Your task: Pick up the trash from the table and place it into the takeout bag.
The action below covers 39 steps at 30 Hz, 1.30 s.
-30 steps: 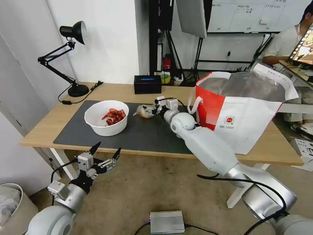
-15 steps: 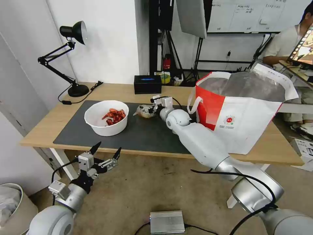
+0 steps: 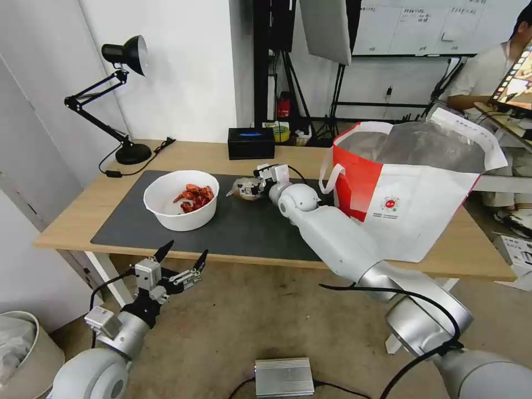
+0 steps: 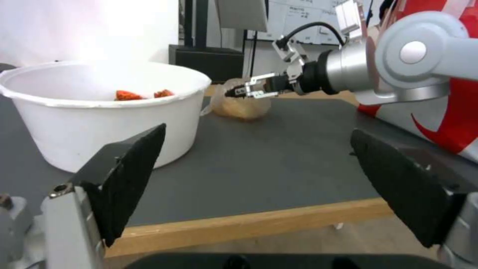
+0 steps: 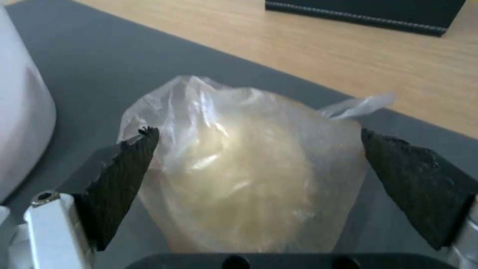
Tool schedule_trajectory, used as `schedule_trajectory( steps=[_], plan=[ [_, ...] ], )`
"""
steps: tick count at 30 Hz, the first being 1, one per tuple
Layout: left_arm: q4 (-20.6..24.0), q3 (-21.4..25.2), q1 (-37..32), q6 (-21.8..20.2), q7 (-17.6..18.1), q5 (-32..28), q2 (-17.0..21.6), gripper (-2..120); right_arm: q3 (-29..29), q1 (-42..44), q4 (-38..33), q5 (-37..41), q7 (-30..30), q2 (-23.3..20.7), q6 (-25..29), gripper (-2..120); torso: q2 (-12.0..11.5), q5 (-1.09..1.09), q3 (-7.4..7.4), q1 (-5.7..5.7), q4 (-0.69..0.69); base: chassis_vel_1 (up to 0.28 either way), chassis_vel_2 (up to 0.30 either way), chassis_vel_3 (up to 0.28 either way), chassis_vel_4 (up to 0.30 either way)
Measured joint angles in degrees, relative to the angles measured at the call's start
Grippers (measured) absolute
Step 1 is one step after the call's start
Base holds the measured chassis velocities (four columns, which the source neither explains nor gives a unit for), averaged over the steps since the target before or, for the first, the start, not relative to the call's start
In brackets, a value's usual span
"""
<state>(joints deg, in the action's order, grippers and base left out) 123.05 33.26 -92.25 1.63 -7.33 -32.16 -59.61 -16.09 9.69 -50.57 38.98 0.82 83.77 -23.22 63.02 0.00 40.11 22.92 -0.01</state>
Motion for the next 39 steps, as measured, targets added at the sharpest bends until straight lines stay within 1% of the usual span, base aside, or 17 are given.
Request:
schedule_trajectory(
  steps=[8, 10, 15, 39],
  plan=[
    [0.2, -0.2, -0.1, 0.0, 0.0, 0.3, -0.4, 100, 1.1, -0.4, 3.3, -1.7, 3.3, 1.4, 0.0, 100, 0.0, 0.00, 0.00, 0.00, 0.01, 0.000, 0.000, 0.000, 0.000],
    [0.2, -0.5, 0.0, 0.0, 0.0, 0.6, -0.6, 100, 1.6, -0.7, 4.4, -2.3, 4.9, 1.9, 0.4, 100, 0.0, 0.00, 0.00, 0.00, 0.00, 0.000, 0.000, 0.000, 0.000],
    [0.2, -0.7, 0.0, 0.0, 0.0, 0.9, -0.8, 100, 2.0, -1.1, 5.5, -3.4, 6.6, 2.4, 1.2, 100, 0.0, 0.00, 0.00, -0.01, 0.01, 0.000, 0.000, 0.000, 0.000],
    [-0.2, -1.6, 1.1, -0.1, 0.2, 0.8, -0.7, 100, 2.1, -0.4, 5.4, -4.1, 6.7, 2.5, 1.8, 100, 0.0, 0.00, 0.00, 0.00, 0.00, 0.000, 0.000, 0.000, 0.000]
  ],
)
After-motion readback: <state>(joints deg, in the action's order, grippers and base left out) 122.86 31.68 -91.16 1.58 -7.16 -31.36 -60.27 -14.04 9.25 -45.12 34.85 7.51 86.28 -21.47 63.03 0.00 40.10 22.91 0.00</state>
